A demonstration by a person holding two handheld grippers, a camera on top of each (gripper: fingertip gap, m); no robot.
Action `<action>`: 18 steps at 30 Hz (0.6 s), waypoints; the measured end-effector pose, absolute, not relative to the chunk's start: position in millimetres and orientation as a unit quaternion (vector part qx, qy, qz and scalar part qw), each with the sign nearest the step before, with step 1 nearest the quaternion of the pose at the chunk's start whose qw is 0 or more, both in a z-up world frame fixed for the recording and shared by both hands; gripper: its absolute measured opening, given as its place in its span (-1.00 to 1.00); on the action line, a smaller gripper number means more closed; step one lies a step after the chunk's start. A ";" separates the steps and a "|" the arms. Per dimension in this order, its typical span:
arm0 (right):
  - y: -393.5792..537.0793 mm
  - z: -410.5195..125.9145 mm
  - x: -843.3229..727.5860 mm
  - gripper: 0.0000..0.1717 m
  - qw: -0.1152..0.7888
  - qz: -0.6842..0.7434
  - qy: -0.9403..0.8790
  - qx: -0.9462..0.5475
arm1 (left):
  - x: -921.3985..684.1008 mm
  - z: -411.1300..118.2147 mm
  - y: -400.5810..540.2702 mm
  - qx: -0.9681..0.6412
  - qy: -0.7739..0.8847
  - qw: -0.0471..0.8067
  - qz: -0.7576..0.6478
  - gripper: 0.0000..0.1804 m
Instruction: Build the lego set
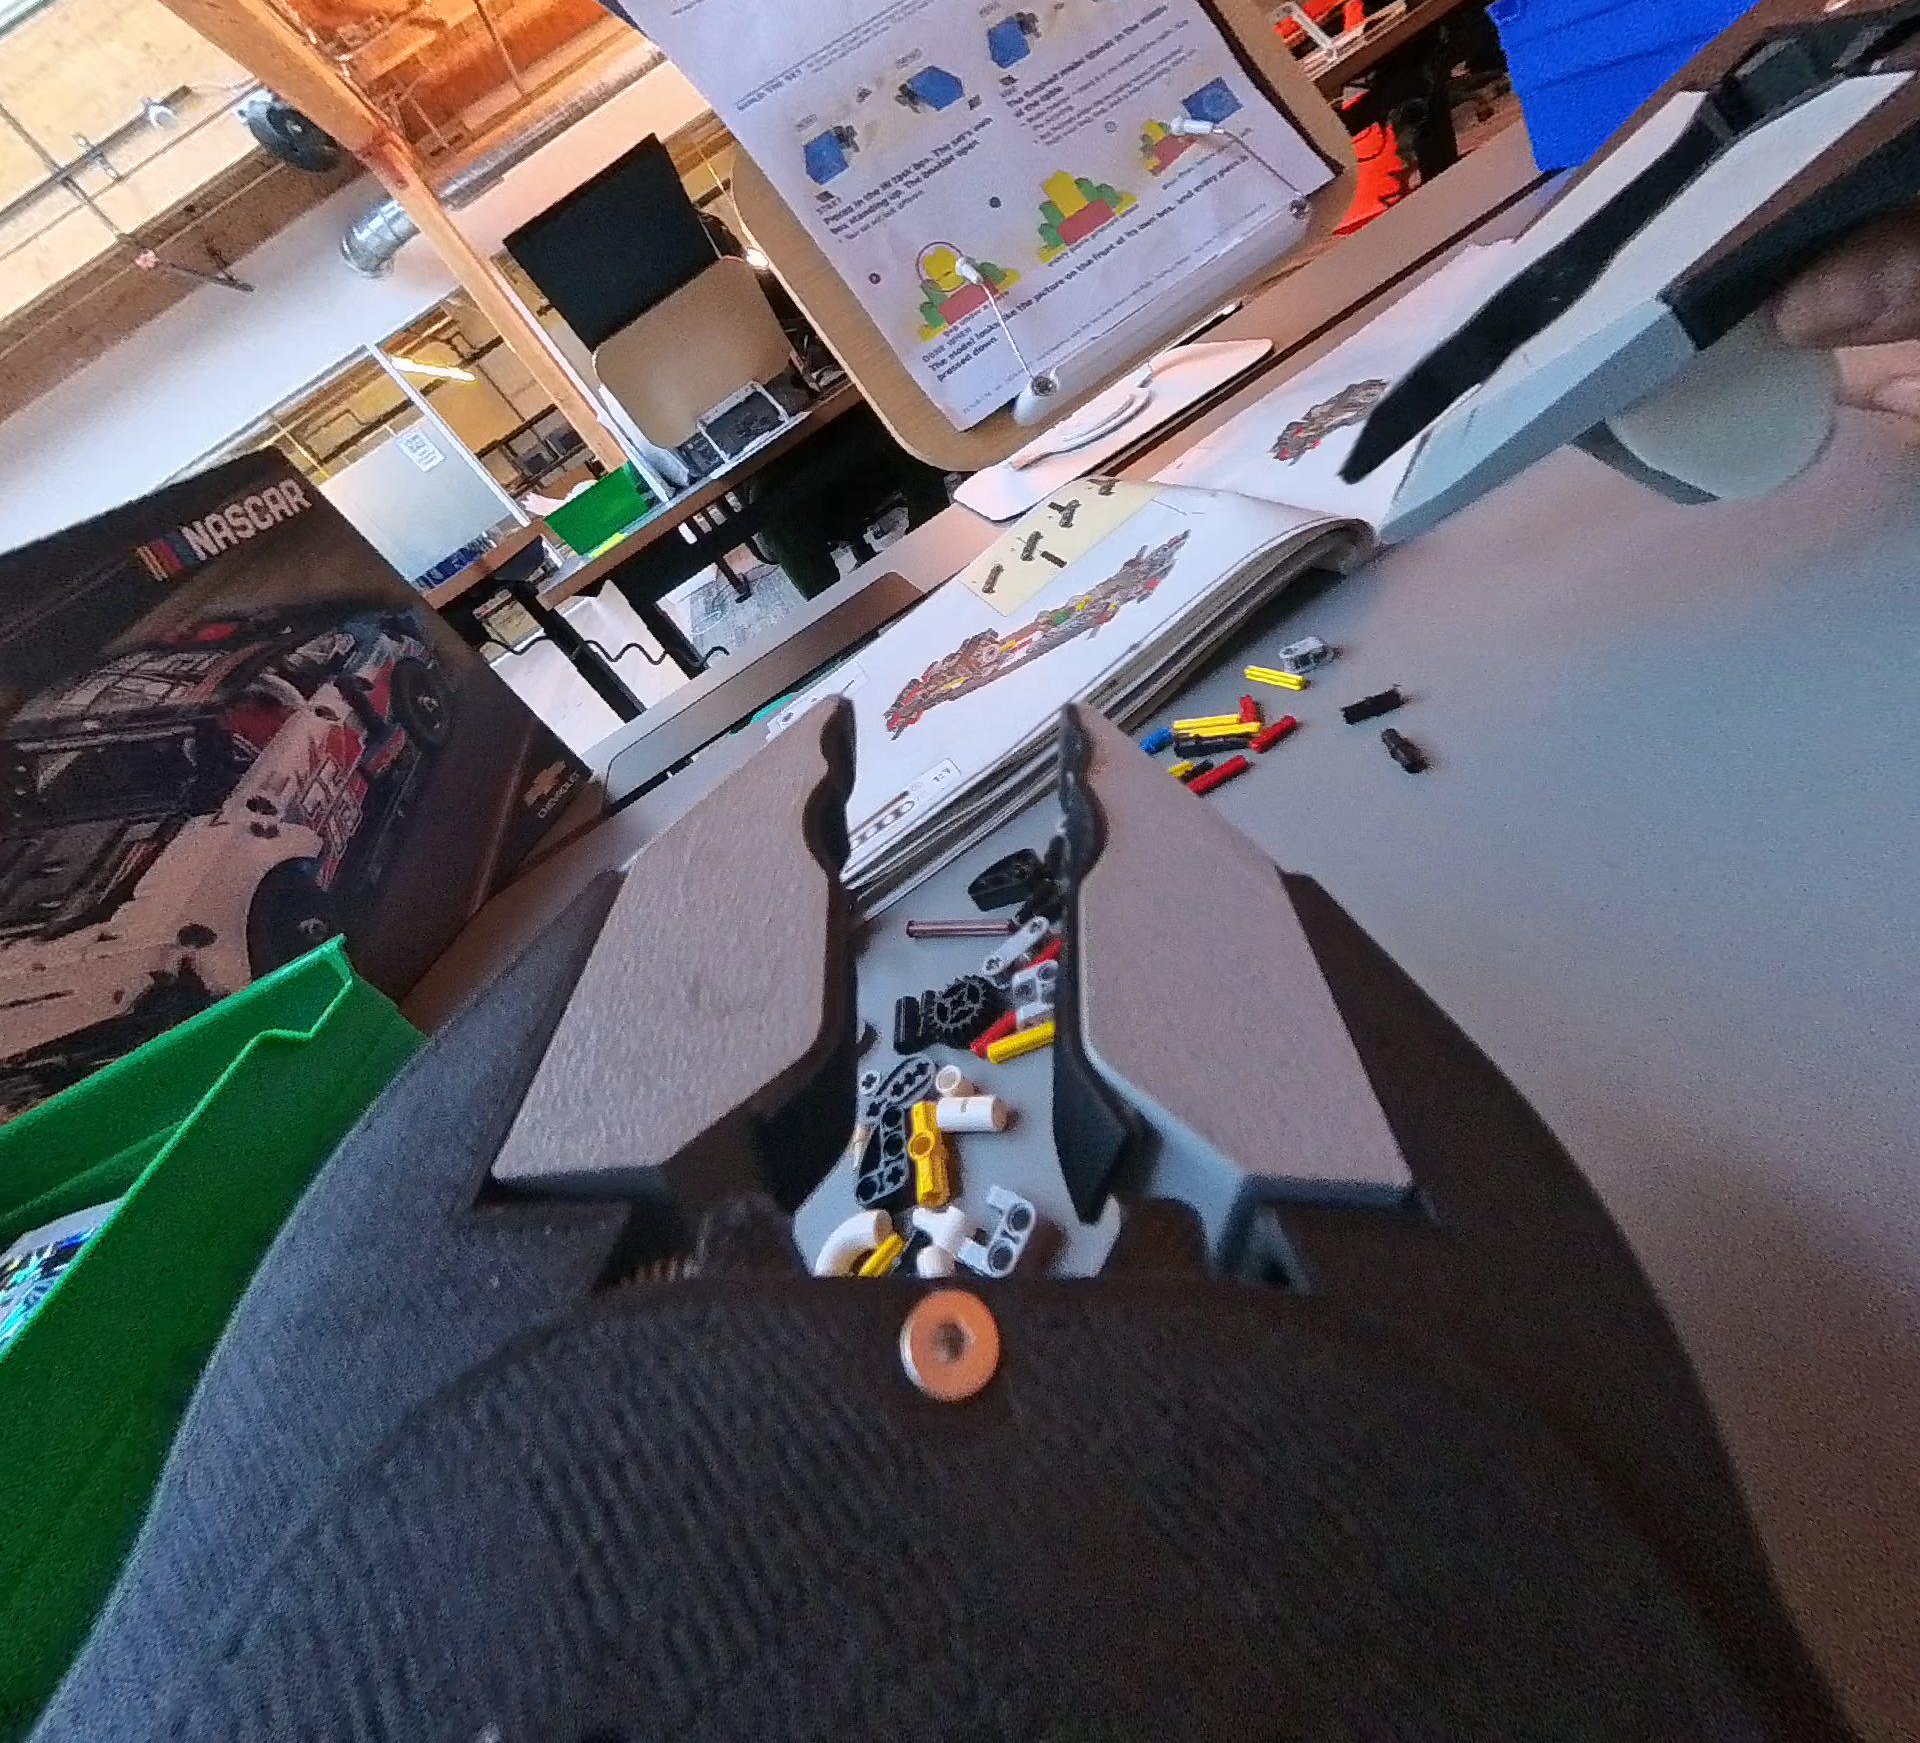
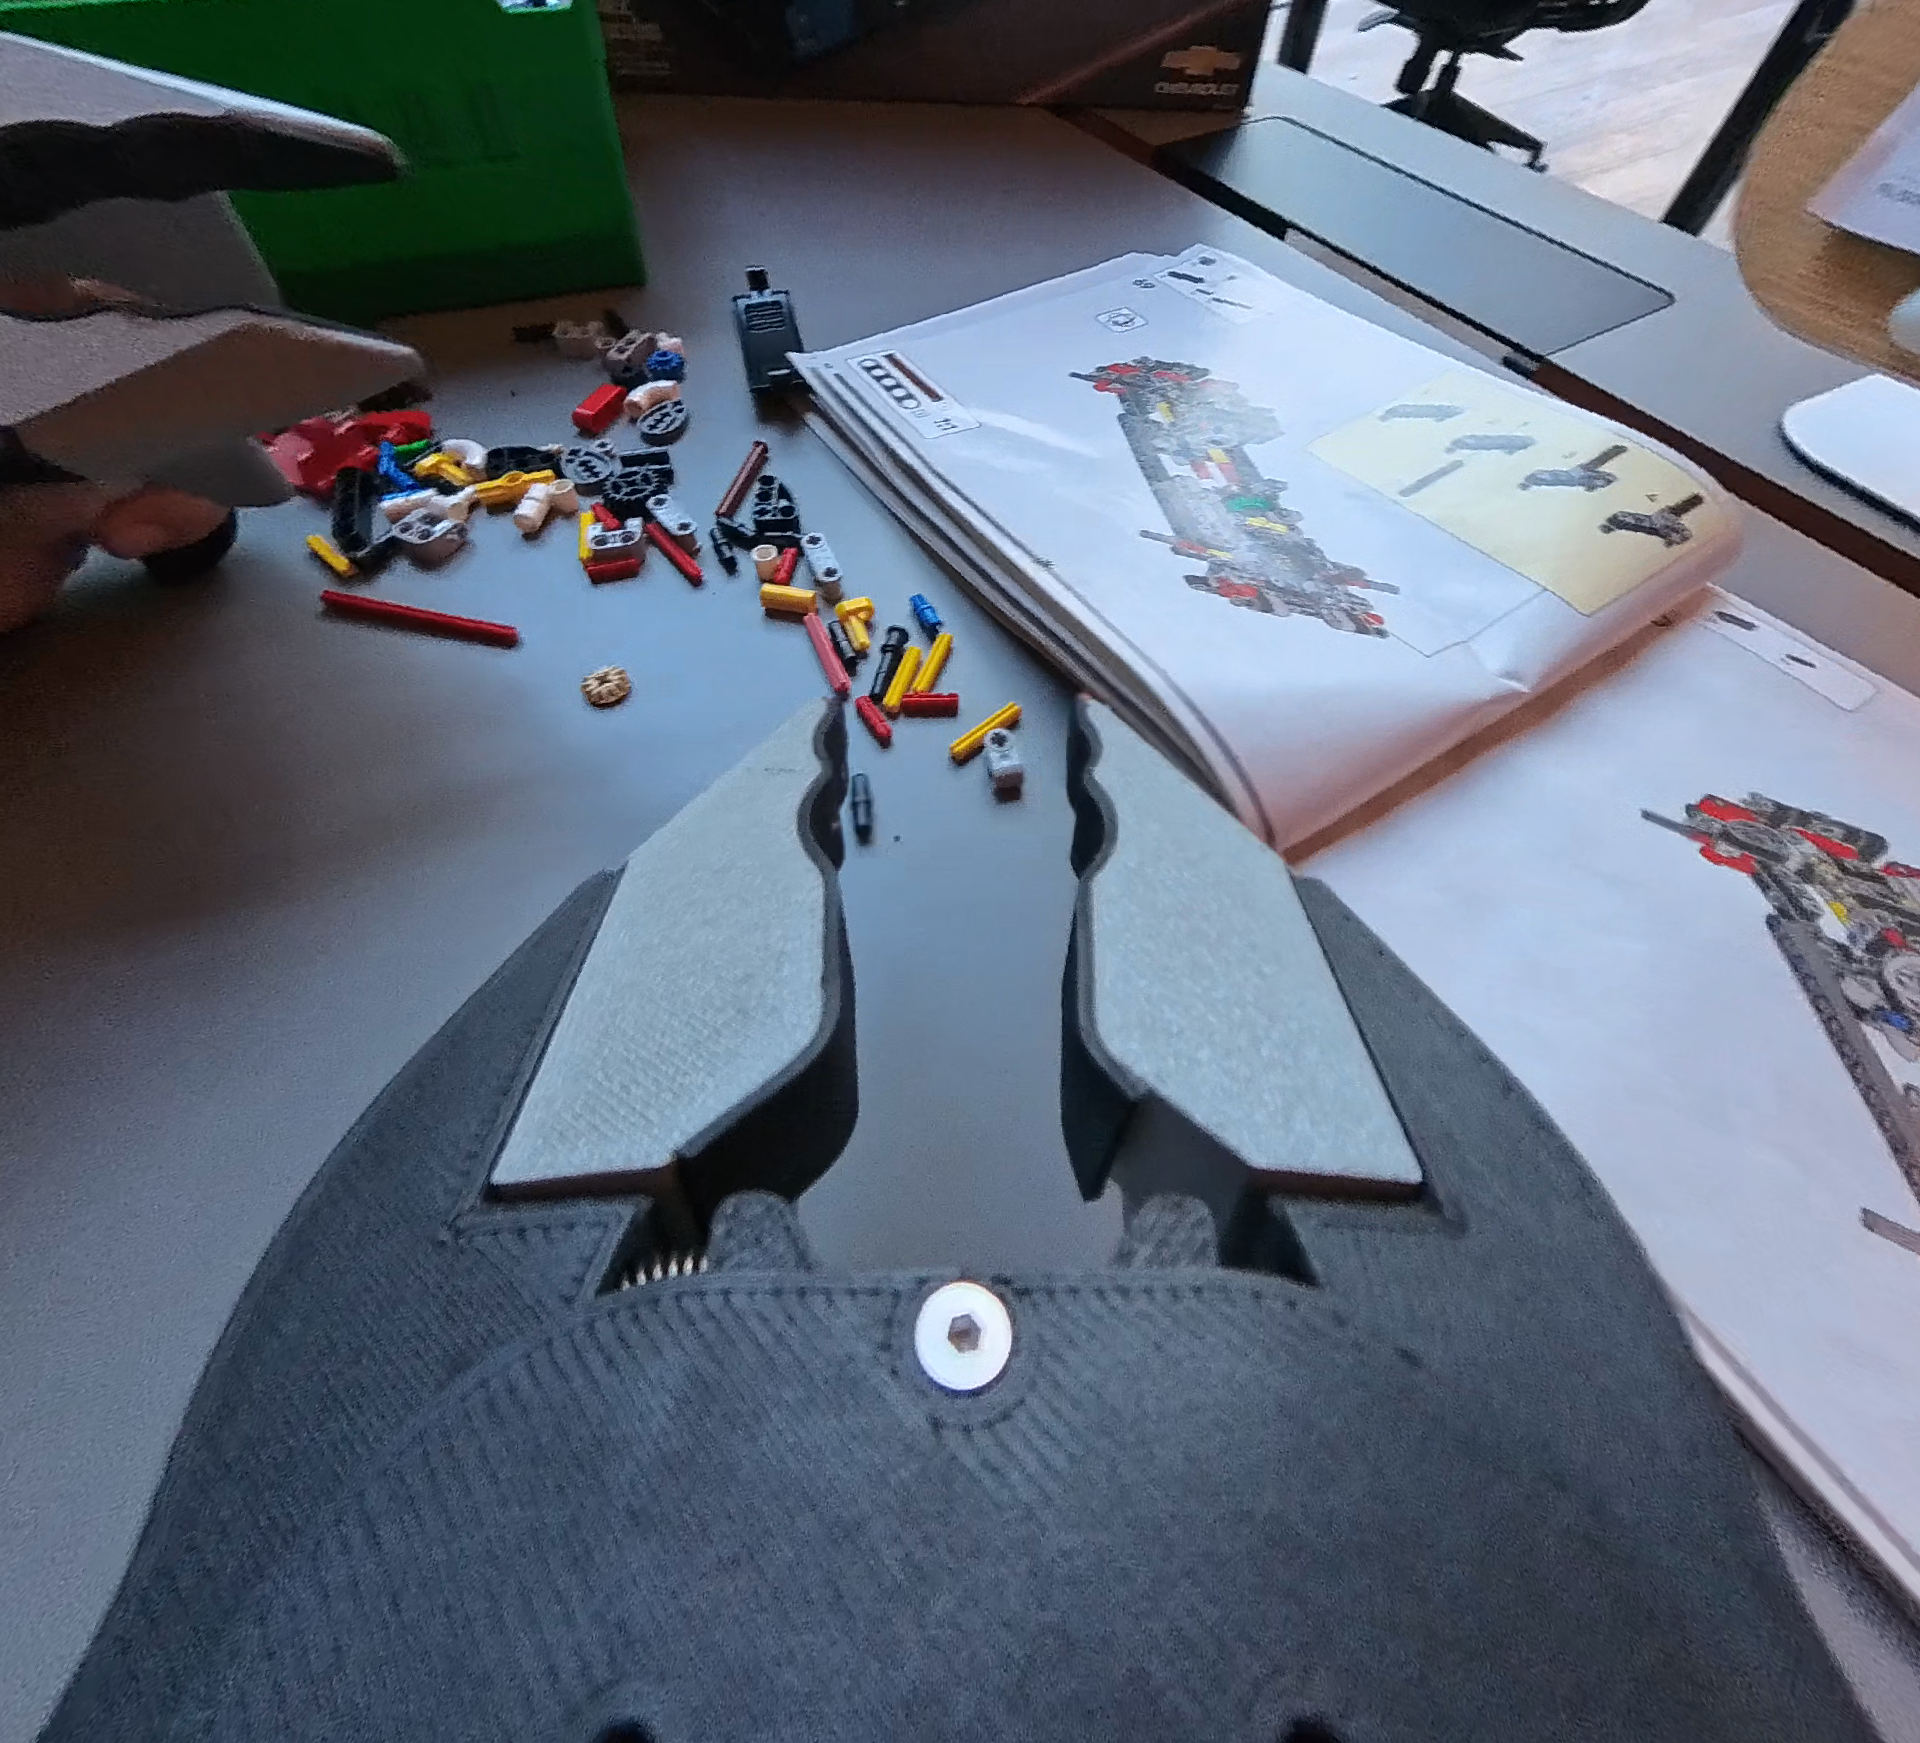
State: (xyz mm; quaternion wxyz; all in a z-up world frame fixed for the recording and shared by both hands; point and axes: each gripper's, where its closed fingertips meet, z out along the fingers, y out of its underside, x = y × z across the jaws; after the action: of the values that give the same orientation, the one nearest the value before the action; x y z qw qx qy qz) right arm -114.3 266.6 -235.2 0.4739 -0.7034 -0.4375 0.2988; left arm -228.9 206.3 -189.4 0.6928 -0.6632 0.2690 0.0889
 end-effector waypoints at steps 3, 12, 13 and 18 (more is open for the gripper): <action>277.4 -231.8 -113.9 -0.54 0.487 0.295 -0.422 -0.705 | -229.6 -188.2 207.8 -0.665 0.262 0.695 0.082 -0.60; 288.6 -225.0 -130.4 -0.55 0.501 0.308 -0.419 -0.691 | -218.5 -192.4 203.7 -0.650 0.300 0.691 0.101 -0.66; 289.4 -224.0 -131.8 -0.55 0.501 0.314 -0.417 -0.690 | -216.2 -194.0 203.2 -0.649 0.307 0.688 0.106 -0.67; 285.0 -218.4 -131.0 -0.58 0.501 0.343 -0.405 -0.683 | -214.2 -191.0 202.4 -0.644 0.307 0.696 0.080 -0.77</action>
State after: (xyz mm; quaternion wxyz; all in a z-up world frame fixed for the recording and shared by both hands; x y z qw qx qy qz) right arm -131.0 285.0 -218.4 0.5014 -0.6834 -0.4049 0.3429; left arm -214.2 202.4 -191.0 0.6958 -0.6445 0.3070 0.0797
